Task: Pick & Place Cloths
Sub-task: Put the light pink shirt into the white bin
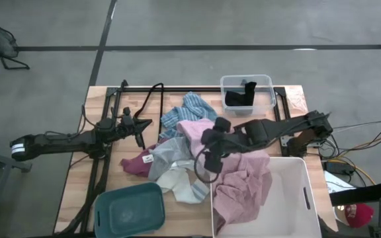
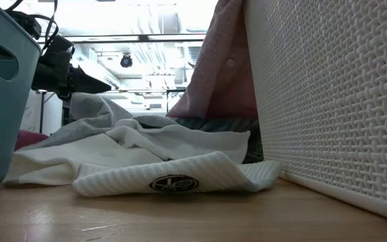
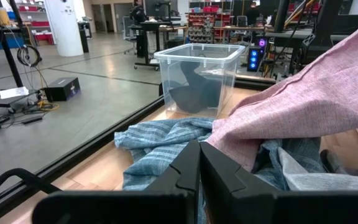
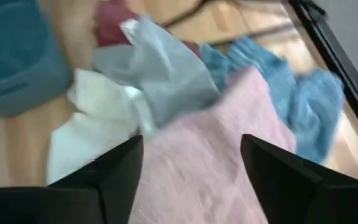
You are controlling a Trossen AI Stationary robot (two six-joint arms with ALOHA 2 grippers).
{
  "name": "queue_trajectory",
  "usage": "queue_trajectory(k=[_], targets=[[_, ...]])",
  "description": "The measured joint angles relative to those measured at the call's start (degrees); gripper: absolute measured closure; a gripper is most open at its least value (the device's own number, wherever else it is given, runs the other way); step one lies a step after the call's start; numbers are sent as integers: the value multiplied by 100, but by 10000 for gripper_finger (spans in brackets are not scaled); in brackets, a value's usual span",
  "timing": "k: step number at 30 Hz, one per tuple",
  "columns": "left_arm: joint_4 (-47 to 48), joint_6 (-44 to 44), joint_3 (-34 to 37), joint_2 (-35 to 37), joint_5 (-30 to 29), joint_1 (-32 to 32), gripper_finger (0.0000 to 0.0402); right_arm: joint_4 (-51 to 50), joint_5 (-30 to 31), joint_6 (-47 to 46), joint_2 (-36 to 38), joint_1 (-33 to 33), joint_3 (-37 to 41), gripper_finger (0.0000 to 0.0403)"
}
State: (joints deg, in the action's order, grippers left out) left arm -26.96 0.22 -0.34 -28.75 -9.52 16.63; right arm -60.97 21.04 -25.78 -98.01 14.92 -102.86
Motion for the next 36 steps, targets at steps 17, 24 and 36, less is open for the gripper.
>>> queue_trajectory(k=[17, 24, 36], targets=[[0, 0, 0, 0, 0, 1, 388, -1556, -915, -1700, -21, 68, 93, 95], [0, 0, 0, 0, 0, 0, 388, -1506, -912, -1740, -29, 68, 102, 84], [0, 0, 0, 0, 0, 0, 388, -1416, -912, -1624, -18, 46, 102, 108]])
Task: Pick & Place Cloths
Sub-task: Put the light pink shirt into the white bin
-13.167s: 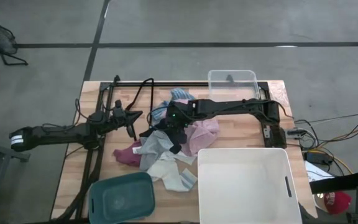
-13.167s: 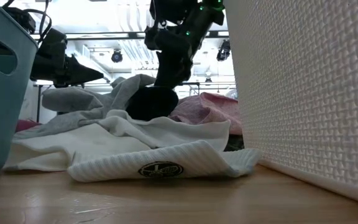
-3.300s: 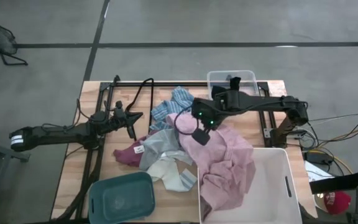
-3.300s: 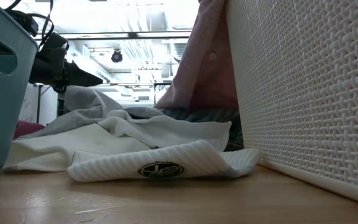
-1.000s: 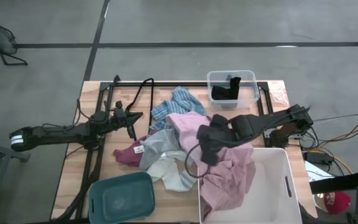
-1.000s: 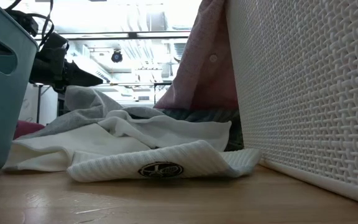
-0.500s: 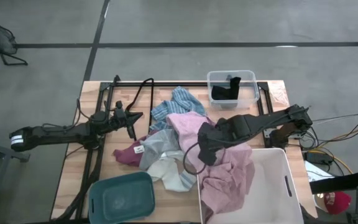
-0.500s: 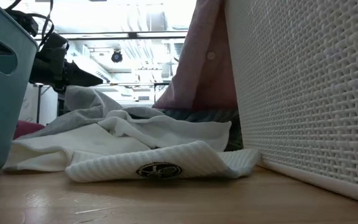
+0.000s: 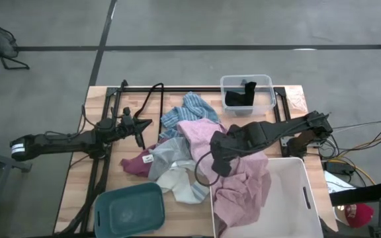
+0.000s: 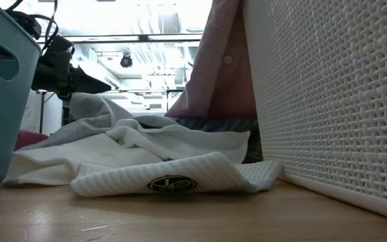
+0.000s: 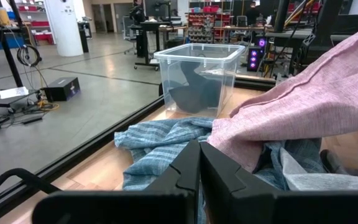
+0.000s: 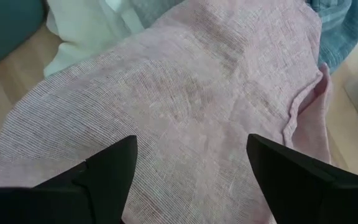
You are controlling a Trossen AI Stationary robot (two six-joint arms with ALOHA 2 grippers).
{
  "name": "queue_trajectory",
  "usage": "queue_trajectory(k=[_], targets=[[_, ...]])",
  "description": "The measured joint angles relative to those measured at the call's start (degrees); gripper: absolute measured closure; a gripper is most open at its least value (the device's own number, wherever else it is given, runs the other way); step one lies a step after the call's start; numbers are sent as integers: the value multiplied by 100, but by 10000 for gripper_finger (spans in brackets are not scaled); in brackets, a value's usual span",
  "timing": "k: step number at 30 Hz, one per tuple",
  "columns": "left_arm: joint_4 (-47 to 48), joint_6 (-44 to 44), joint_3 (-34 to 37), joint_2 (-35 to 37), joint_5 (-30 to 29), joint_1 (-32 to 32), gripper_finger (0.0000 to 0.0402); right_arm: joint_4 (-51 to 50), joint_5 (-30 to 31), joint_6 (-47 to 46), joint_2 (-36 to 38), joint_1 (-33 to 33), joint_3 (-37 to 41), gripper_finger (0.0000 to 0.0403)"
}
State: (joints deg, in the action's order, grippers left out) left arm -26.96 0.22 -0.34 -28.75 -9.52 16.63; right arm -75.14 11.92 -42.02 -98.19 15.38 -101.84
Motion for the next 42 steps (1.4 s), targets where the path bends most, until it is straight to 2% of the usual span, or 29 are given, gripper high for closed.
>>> queue_trajectory(k=[25, 27, 32, 37, 41, 42], targets=[[0, 0, 0, 0, 0, 0, 388, 412, 2, 67, 24, -2, 0, 168], [1, 0, 0, 0, 0, 1, 388, 415, 2, 457, 33, -2, 0, 171], [0, -2, 0, 0, 0, 0, 388, 422, -61, 2287, 35, -2, 0, 180], [0, -2, 0, 0, 0, 2, 388, 761, -343, 3076, -7, -7, 0, 183], [1, -1, 0, 0, 0, 1, 388, 946, -398, 1752, -11, -17, 9, 177], [1, 0, 0, 1, 0, 1, 388, 1014, -377, 1800, -9, -20, 24, 174]])
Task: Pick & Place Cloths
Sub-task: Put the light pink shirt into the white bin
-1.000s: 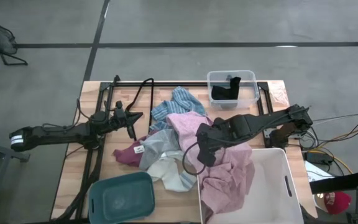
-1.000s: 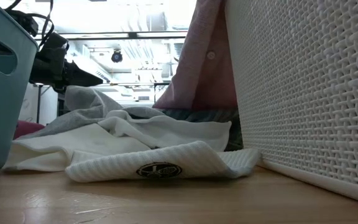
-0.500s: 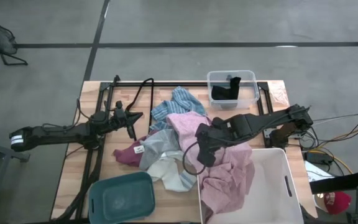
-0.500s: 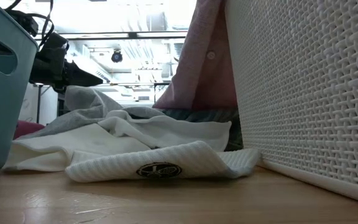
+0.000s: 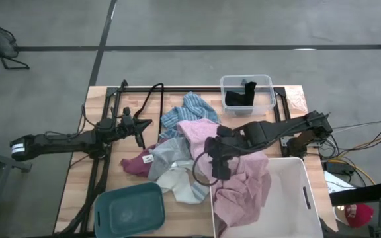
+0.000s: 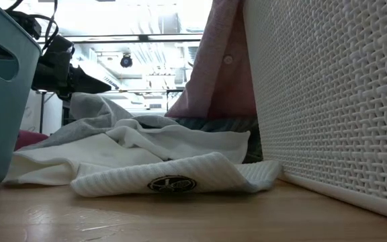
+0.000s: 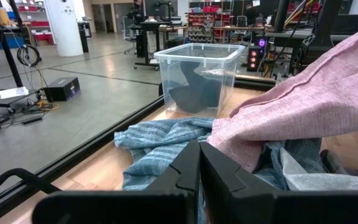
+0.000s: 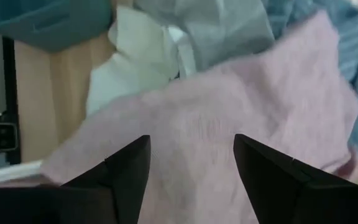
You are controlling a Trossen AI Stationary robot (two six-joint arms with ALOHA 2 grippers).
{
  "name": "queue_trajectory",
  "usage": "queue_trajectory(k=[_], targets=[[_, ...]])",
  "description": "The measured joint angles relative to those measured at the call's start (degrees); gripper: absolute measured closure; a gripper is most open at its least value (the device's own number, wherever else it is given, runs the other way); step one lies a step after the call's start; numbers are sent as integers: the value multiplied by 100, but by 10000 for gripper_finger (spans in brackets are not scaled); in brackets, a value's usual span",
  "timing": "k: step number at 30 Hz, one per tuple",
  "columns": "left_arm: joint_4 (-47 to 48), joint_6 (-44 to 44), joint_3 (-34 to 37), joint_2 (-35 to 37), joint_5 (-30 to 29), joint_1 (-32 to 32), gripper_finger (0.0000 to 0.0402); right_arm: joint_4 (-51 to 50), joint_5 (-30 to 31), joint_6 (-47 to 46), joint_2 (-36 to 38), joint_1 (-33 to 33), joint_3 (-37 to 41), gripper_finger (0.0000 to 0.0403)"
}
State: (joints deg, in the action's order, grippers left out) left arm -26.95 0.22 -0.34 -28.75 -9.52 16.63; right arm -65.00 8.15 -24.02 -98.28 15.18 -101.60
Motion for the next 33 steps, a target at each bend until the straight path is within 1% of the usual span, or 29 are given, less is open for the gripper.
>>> queue_trajectory(k=[3, 8, 10, 17, 20, 22, 25, 31, 33], targets=[[-1, 1, 0, -1, 1, -1, 388, 243, 228, 297, -9, -16, 8, 165], [-1, -1, 0, -1, 0, -1, 388, 312, 244, 294, -172, -81, 51, 154], [-1, -1, 0, -1, 0, 1, 388, 445, 230, 117, -302, -145, 49, 155], [3, 1, 0, -1, 0, 1, 388, 575, 203, -231, -566, -348, -199, 180], [3, 1, 0, -1, 0, 0, 388, 998, 183, 73, -601, -406, -377, 191], [3, 0, 0, -1, 1, 1, 388, 998, 187, 388, -760, -424, -578, 196], [3, 1, 0, -1, 0, -1, 388, 644, 304, 323, -1173, -505, -953, 205], [3, 1, 0, -1, 1, -1, 388, -271, 382, 343, -2101, -841, -2246, 234], [3, -1, 0, -1, 0, -1, 388, -652, 373, 221, -2414, -913, -2699, 246]])
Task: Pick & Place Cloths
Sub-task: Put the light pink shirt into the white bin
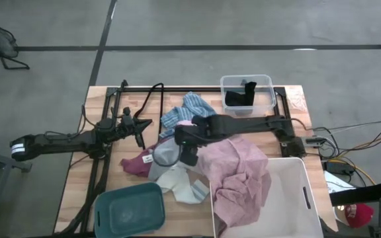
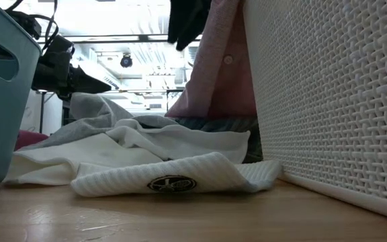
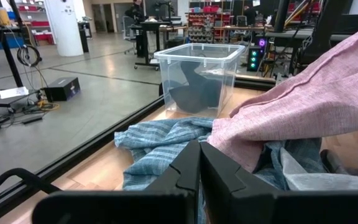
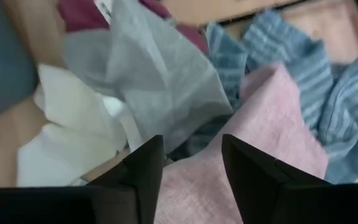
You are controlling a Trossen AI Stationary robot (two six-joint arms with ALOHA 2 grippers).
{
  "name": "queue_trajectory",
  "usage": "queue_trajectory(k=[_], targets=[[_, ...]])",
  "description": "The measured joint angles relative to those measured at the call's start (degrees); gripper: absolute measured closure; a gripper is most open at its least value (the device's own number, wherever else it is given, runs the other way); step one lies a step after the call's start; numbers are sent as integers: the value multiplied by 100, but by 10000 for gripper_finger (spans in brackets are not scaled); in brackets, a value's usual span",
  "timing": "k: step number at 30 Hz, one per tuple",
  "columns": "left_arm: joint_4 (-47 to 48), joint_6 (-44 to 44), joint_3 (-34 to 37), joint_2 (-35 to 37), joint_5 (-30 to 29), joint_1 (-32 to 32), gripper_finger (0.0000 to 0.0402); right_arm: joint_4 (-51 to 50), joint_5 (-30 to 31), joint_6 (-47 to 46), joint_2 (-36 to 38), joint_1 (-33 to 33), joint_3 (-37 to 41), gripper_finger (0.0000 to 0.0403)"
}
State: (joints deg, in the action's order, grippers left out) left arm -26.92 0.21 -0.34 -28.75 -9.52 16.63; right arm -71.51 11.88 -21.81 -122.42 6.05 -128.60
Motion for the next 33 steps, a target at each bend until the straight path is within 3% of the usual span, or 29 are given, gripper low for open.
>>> queue_trajectory(k=[3, 9, 13, 20, 24, 28, 33], targets=[[0, 0, 0, 0, 0, 0, 388, -559, -133, -22, -435, -61, -629, 262], [-1, -1, 0, 0, 1, 2, 388, -589, -249, -39, -588, -120, -399, 291], [18, 0, 0, 0, 2, -1, 388, -561, -274, -152, -695, -211, -317, 289], [115, 2, 0, 1, 2, 0, 388, -653, 45, -67, -1057, -236, -298, 200], [112, -1, 0, -4, 0, -1, 388, -1055, 801, -94, -1178, -244, -319, 139], [135, -1, 0, -4, 0, 1, 388, -1696, 1534, -411, -1179, -248, -321, 105], [136, 0, 0, -4, 1, 0, 388, -1663, 1085, -518, -1179, -323, -221, 98]])
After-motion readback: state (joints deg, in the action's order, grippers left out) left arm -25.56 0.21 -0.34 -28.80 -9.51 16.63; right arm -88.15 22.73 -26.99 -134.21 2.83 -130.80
